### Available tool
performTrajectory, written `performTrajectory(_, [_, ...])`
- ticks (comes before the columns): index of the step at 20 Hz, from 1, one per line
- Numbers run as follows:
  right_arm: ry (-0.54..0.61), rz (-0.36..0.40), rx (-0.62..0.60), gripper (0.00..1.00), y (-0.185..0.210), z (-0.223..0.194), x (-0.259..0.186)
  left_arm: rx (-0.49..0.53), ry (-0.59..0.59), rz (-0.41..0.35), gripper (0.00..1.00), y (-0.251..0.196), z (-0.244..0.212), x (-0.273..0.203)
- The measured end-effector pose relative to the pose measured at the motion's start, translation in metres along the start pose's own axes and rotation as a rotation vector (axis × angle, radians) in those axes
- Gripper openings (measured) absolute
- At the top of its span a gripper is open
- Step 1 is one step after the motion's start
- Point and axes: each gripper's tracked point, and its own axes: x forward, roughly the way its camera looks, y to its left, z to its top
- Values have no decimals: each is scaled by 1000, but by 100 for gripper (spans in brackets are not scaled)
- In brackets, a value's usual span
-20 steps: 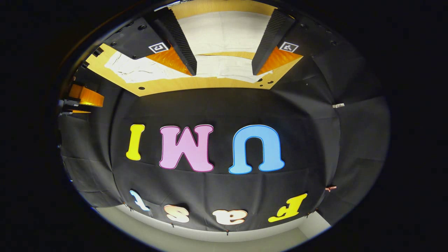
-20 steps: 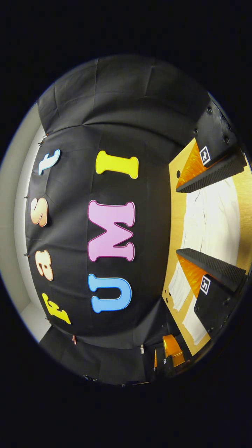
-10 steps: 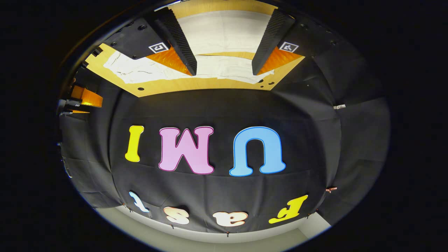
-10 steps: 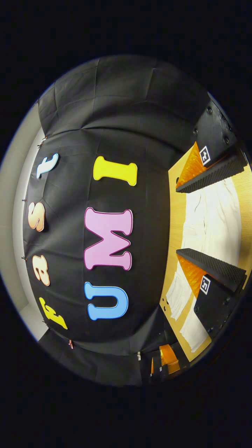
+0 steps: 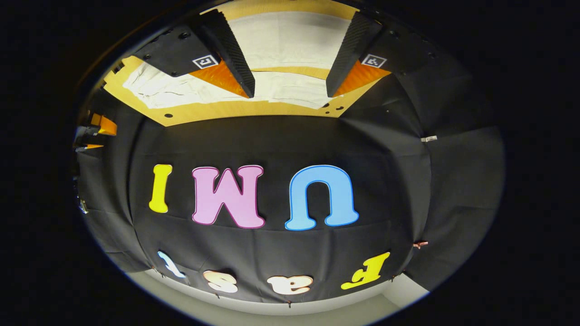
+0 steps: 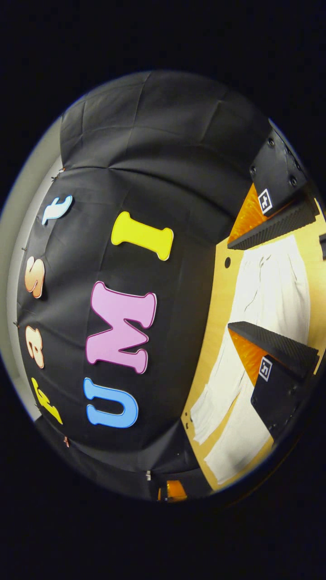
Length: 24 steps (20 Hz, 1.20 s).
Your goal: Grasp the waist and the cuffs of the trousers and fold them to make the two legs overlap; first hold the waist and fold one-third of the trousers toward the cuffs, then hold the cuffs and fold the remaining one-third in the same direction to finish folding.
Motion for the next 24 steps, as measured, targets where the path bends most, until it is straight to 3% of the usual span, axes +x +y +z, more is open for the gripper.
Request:
performTrajectory(4, [36, 10, -156, 97, -34, -30, 15, -2, 31, 40, 99, 14, -10, 1])
performTrajectory(12, [182, 169, -468, 98, -61, -112, 35, 43, 122, 87, 99, 28, -41, 0])
performTrajectory(20, [415, 341, -596, 98, -78, -212, 46, 48, 218, 34, 99, 1, -70, -4])
performTrajectory(24, [484, 442, -675, 98, -81, -246, 54, 63, 243, 55, 99, -4, -79, -5])
